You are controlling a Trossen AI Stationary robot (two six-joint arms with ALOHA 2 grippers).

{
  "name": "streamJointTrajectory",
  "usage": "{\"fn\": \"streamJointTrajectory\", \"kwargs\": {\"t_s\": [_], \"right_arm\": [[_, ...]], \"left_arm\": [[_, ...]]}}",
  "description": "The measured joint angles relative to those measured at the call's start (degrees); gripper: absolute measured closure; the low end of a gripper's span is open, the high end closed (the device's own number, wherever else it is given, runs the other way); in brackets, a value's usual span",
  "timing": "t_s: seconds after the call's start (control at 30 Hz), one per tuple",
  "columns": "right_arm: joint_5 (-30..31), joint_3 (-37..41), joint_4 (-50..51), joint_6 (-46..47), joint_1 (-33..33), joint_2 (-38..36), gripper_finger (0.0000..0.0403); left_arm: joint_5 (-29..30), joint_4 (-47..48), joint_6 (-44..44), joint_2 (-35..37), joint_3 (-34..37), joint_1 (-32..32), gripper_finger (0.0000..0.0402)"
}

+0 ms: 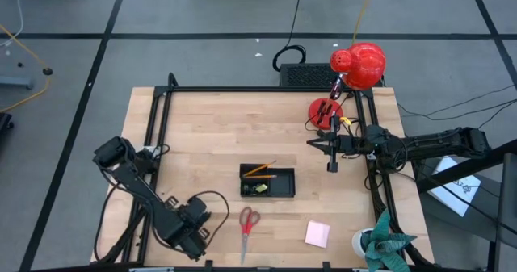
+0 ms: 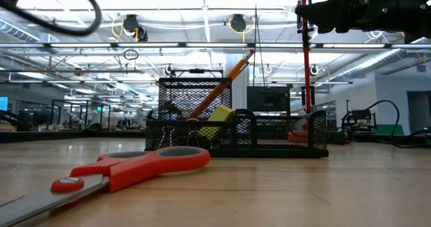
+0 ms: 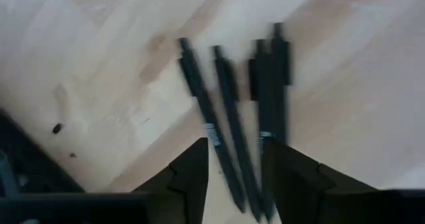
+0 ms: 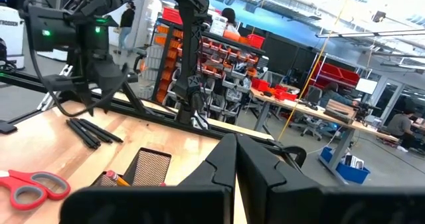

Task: Pick and place office supplies into organizer
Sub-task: Put the black pen into the black desk organizer

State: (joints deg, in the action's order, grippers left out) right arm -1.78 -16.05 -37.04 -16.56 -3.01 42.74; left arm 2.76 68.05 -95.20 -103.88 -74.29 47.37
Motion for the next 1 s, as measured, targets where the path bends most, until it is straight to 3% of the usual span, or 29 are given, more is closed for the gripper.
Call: {"fn": "streamJointTrajectory", "kwargs": {"t_s": [0.2,0.43,1.0], "right_arm": [[-0.02,0.0,-0.4,0.03,-0.02,0.0,0.0399],[0.0,0.0,-0.44,0.66,0.0,0.0,0.0399],[-0.01,0.0,-0.43,0.66,-0.01,0.0,0.0399]], "left_arm": [[-1.24,-1.1,-0.53,-0.01,2.43,-0.49,0.0243],[-2.46,-1.44,-2.56,0.0,5.53,-0.21,0.0267],[-4.17,-15.87,-5.28,0.44,16.1,-1.17,0.0273]]}}
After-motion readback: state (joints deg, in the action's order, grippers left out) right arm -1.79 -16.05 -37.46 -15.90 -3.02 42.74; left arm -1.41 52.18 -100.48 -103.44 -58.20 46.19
